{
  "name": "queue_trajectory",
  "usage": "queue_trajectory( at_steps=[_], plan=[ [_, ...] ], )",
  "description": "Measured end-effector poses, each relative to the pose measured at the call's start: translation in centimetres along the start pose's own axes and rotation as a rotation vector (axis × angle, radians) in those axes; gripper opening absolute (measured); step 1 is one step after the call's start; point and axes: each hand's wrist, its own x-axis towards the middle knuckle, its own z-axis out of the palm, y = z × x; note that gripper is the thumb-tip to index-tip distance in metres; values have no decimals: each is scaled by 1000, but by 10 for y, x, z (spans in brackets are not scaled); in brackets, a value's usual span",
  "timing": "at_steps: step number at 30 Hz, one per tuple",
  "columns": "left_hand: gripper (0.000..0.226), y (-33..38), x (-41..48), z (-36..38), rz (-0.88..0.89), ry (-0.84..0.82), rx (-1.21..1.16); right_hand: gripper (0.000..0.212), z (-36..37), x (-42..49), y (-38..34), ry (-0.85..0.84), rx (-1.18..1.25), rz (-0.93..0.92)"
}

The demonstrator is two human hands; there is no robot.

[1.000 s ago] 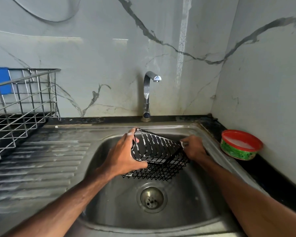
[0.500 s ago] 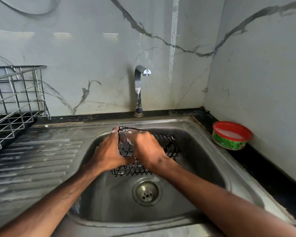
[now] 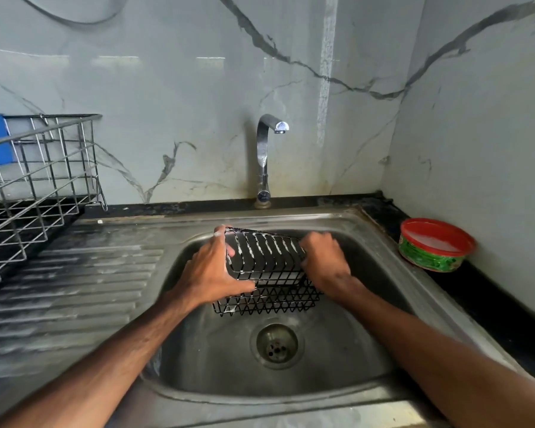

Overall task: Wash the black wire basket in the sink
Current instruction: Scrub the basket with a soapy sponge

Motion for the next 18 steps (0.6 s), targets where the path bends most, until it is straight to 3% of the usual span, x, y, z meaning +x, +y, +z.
queue_trajectory(
  at_steps=[3, 6, 9, 11, 13, 18],
  plan=[
    [135, -3, 4, 2, -28, 35, -37, 26, -2, -16, -41, -30, -59, -159],
    [136, -6, 5, 6, -64, 26, -83, 36, -2, -37, -81, -31, -52, -436],
    [111, -17, 2, 12, -113, -4, -181, 42, 1, -44, -97, -70, -88, -659],
    [114, -16, 3, 11, -133, 4, -206, 45, 3, -43, -94, -75, -137, -727],
    [132, -13, 10, 10, -96, 18, -157, 54, 3, -39, -84, -55, -167, -731],
    [138, -5, 7, 6, -92, 31, -113, 61, -3, -17, -36, -33, -161, -478]
  ],
)
